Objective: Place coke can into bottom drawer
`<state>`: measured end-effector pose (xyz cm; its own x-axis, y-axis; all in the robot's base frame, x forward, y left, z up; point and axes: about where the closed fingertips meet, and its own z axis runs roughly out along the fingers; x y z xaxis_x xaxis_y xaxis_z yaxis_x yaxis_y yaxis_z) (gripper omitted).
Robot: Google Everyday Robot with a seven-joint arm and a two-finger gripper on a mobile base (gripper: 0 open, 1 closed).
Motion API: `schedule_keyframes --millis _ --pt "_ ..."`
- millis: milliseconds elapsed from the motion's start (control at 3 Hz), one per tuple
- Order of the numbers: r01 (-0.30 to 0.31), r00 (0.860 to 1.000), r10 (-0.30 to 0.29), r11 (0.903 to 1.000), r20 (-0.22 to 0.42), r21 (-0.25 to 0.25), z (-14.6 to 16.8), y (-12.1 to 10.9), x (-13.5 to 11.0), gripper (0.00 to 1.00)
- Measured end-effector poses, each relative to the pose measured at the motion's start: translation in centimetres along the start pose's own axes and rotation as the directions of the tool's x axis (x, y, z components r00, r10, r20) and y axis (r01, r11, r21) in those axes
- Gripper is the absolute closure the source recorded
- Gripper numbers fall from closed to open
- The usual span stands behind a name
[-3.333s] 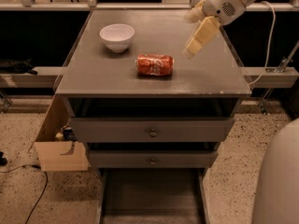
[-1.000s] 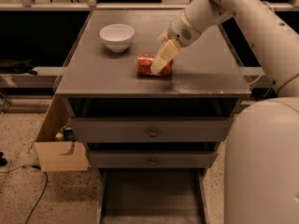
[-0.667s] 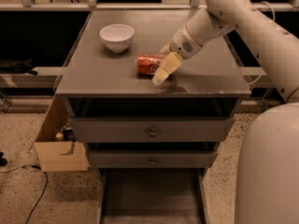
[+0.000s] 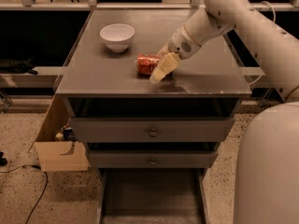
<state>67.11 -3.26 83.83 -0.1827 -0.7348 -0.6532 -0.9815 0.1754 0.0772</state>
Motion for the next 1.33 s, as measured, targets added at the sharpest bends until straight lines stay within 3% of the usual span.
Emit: schedule_keyframes --millis 667,1000,1333 --pt "0.000 1.000 0.000 1.0000 0.000 0.000 0.01 0.00 0.00 0.65" --pt "0.000 1.000 0.000 1.0000 0.000 0.000 0.02 0.00 0.00 0.96" --pt "0.000 1.000 0.000 1.0000 0.000 0.000 0.02 0.00 0.00 1.00"
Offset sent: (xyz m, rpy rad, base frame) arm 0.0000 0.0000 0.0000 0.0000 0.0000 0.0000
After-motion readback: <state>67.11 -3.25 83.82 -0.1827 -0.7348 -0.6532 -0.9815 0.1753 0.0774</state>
